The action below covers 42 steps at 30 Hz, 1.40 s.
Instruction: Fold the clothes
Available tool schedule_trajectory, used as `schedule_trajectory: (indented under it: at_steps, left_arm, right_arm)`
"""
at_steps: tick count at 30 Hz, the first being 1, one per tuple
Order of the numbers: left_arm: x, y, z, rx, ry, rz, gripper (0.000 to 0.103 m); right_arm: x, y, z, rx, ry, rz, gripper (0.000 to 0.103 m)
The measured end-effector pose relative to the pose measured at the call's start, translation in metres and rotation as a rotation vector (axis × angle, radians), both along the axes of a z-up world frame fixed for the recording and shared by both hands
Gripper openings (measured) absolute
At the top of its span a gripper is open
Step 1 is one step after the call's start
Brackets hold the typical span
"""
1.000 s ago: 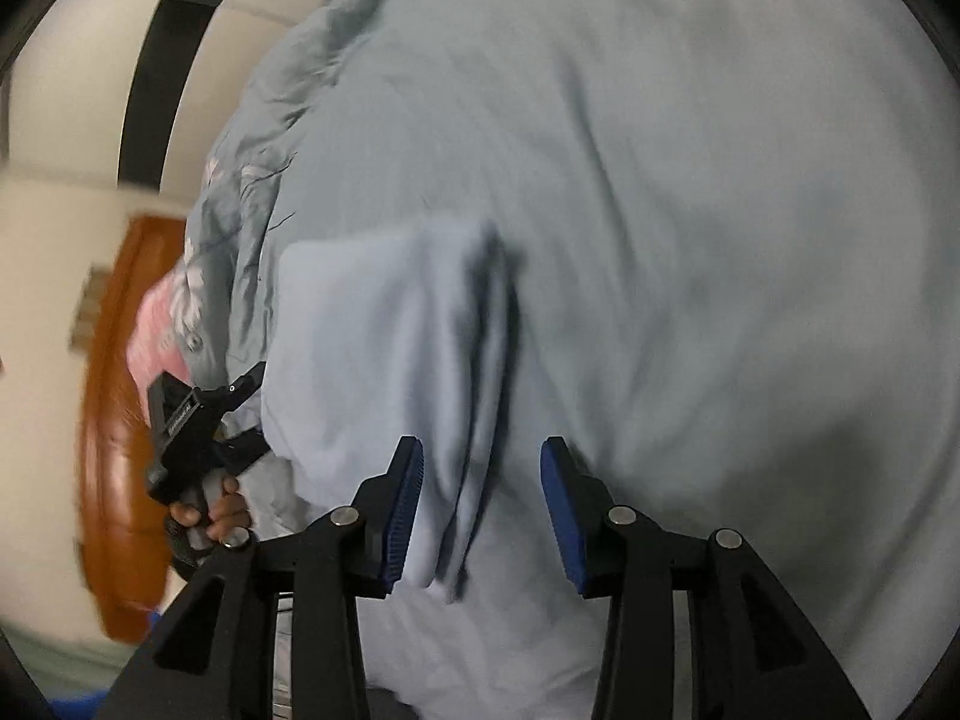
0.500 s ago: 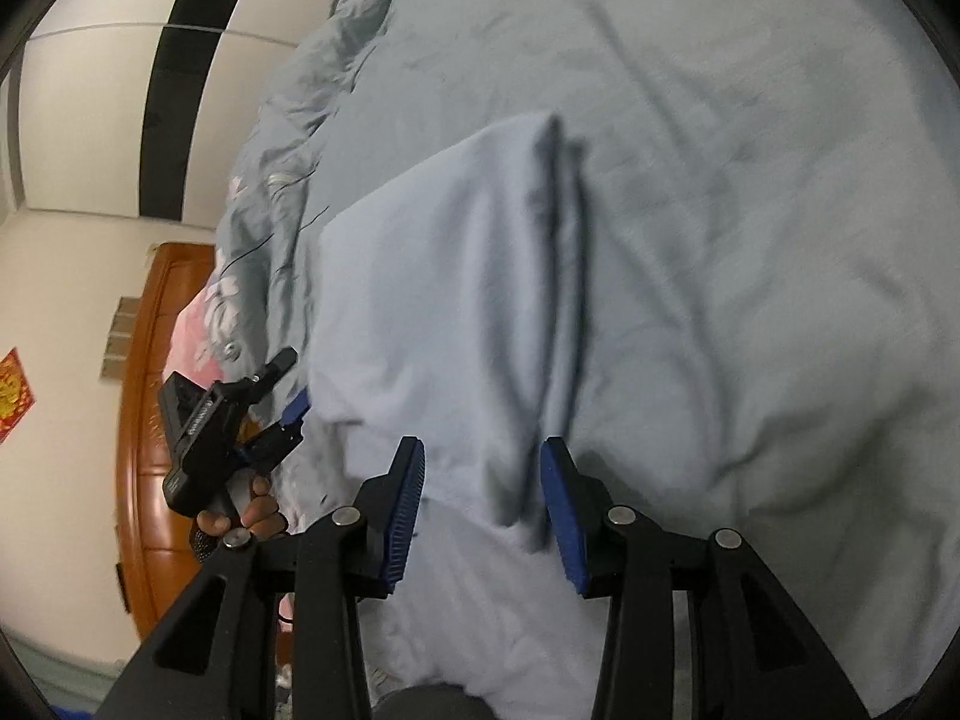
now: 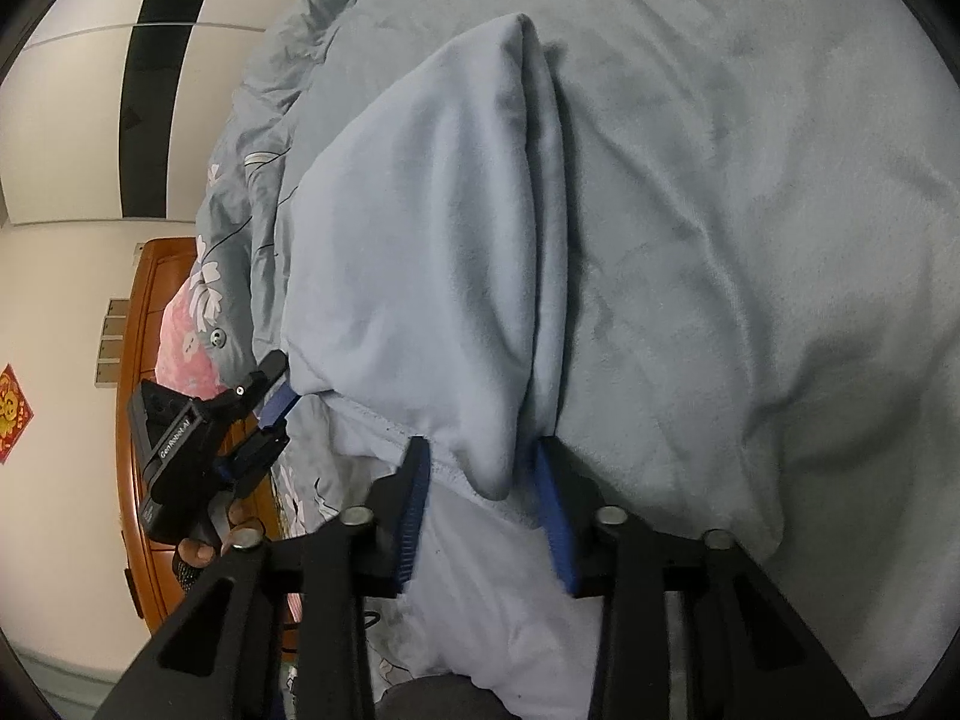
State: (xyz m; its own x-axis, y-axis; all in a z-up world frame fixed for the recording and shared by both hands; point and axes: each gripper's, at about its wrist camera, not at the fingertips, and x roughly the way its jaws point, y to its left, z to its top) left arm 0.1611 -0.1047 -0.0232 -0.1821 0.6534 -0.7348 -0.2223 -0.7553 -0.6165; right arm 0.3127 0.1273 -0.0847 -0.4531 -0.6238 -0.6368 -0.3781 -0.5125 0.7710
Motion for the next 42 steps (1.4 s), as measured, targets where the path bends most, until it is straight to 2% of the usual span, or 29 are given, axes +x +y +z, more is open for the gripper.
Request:
schedule_trajectory:
  at_steps: [1,2,3,4,6,7,10,12,14,18,20,24,27,29,30,31,32,38,42]
  left_arm:
    - [0.001,0.001,0.003,-0.005,0.010,-0.003,0.013]
    - [0.002,0.001,0.005,-0.011,0.020,-0.007,0.010]
    - [0.002,0.004,0.009,-0.017,0.033,-0.010,0.009]
    - [0.002,0.008,0.012,-0.023,0.047,-0.013,0.008]
    - [0.003,0.006,0.024,-0.003,0.070,-0.004,0.007]
    - [0.005,0.002,0.035,0.037,0.088,0.000,0.007]
    - [0.012,-0.009,0.054,0.086,0.137,-0.012,0.007]
    - [0.015,-0.012,0.038,0.045,0.113,-0.022,0.007]
    - [0.019,-0.015,0.022,0.003,0.088,-0.031,0.007]
    - [0.018,-0.027,-0.028,0.006,-0.026,0.030,0.008]
    - [0.017,-0.030,-0.030,0.028,-0.029,0.041,0.010]
    - [0.014,-0.029,-0.022,0.015,-0.016,0.004,0.013]
    - [0.012,-0.038,-0.011,0.006,0.019,0.027,0.024]
    - [0.003,-0.044,-0.005,0.010,0.041,0.059,0.049]
    - [-0.005,-0.047,-0.004,0.022,0.034,0.064,0.053]
    - [-0.012,-0.049,-0.004,0.035,0.026,0.070,0.057]
    - [-0.020,-0.047,-0.005,0.060,0.018,0.059,0.059]
    - [-0.053,-0.017,-0.034,0.075,-0.045,-0.021,0.064]
    - [-0.056,-0.021,-0.037,0.159,-0.058,-0.013,0.066]
  right_arm:
    - [0.000,0.001,0.000,-0.001,-0.001,-0.003,0.024]
    - [0.000,0.001,0.001,-0.002,-0.001,-0.005,0.017]
    - [0.000,0.002,0.002,-0.002,-0.001,-0.005,0.010]
    - [0.000,0.002,0.004,0.004,0.001,0.001,0.008]
    - [-0.001,0.001,0.012,0.017,0.021,0.021,0.006]
    - [-0.001,0.001,0.019,0.027,0.039,0.034,0.005]
    - [0.004,0.001,0.047,0.053,0.132,0.066,0.005]
    - [0.008,0.000,0.054,0.072,0.152,0.087,0.005]
    - [0.011,-0.003,0.039,0.092,0.107,0.108,0.005]
    - [0.015,-0.006,-0.002,0.072,-0.011,0.106,0.005]
    - [0.016,-0.004,-0.005,0.076,-0.016,0.108,0.005]
    - [0.016,0.004,0.000,0.119,-0.018,0.131,0.006]
    - [0.019,0.016,0.004,0.151,-0.013,0.126,0.007]
    - [0.019,0.025,0.007,0.154,0.005,0.090,0.009]
    - [0.016,0.028,0.007,0.145,0.018,0.071,0.022]
    - [0.013,0.032,0.007,0.137,0.031,0.052,0.031]
    - [0.010,0.035,0.007,0.128,0.044,0.033,0.040]
    - [-0.004,0.054,-0.006,0.087,0.073,-0.083,0.041]
    - [-0.007,0.058,-0.021,0.034,0.083,-0.125,0.041]
